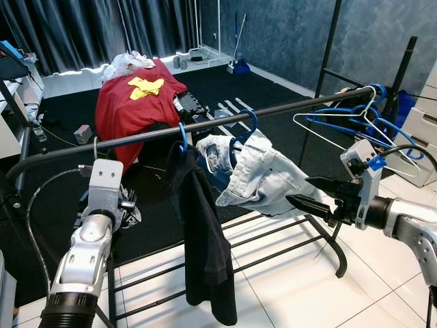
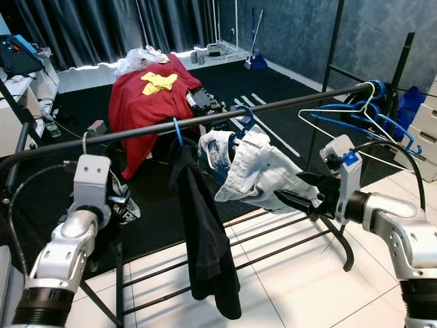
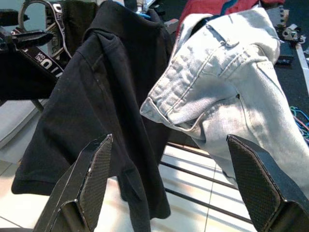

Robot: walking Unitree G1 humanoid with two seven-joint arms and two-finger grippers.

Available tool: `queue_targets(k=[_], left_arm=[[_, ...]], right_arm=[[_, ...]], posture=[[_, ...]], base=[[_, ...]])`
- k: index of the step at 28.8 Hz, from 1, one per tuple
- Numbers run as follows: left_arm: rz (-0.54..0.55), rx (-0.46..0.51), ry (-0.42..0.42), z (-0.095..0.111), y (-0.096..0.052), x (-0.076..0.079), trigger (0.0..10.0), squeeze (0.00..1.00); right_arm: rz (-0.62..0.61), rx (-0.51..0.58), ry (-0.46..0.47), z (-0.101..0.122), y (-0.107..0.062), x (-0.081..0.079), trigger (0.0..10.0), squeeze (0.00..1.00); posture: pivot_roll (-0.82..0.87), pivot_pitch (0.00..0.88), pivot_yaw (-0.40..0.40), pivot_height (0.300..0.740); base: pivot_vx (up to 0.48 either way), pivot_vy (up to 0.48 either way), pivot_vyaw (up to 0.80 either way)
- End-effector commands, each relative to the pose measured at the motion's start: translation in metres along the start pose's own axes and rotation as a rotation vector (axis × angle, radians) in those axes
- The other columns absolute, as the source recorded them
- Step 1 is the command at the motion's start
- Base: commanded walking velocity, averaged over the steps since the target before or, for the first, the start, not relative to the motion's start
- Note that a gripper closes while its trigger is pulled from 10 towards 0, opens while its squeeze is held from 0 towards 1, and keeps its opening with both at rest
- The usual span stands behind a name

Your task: Hang hanger

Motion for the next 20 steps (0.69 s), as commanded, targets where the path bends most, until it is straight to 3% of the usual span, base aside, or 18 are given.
queue_targets(k=[1, 10, 11, 14, 20], left_arm=[[0.035, 0.005, -0.029, 0.002, 0.003, -0.004, 10.0, 0.00], [0.066, 0.022, -0.046, 0.007, 0.007, -0.010, 10.0, 0.00], [0.060, -0.030, -0.038, -0.005, 0.005, -0.010, 0.0, 0.00], [0.041, -0.121, -0.026, -0.027, 0.001, -0.008, 0.0, 0.00], [0.018, -0.175, -0.028, -0.039, 0.000, -0.003, 0.0, 0.00]], right_arm=[[0.000, -0.003, -0.008, 0.001, -0.001, -0.002, 10.0, 0.00], [-0.009, 0.002, -0.003, 0.003, -0.002, 0.000, 10.0, 0.00], [-0.017, 0.001, -0.005, 0.003, -0.002, 0.001, 10.0, 0.00], [-0.030, -0.002, -0.009, 0.003, -0.003, 0.003, 10.0, 0.00], [-0.043, -0.001, -0.014, 0.004, -0.005, 0.006, 10.0, 0.00]], posture=[[-0.28, 0.000, 0.031, 0.740], [-0.27, 0.000, 0.030, 0.740], [-0.27, 0.000, 0.033, 0.740], [-0.27, 0.000, 0.034, 0.740], [-0.28, 0.000, 0.037, 0.740]], base=[[0.000, 0.000, 0.00], [0.000, 0.000, 0.00], [0.000, 0.000, 0.00], [0.000, 0.000, 0.00], [0.000, 0.000, 0.00]])
Point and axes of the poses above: a point about 5 cm out from each wrist's last joint towards the gripper, its own y axis pointing out of the wrist towards the gripper, its own z axis along the axis of the wrist's last joint, x = y × z, the point moved 3 cm from there along y, pointing out of the wrist towards the gripper
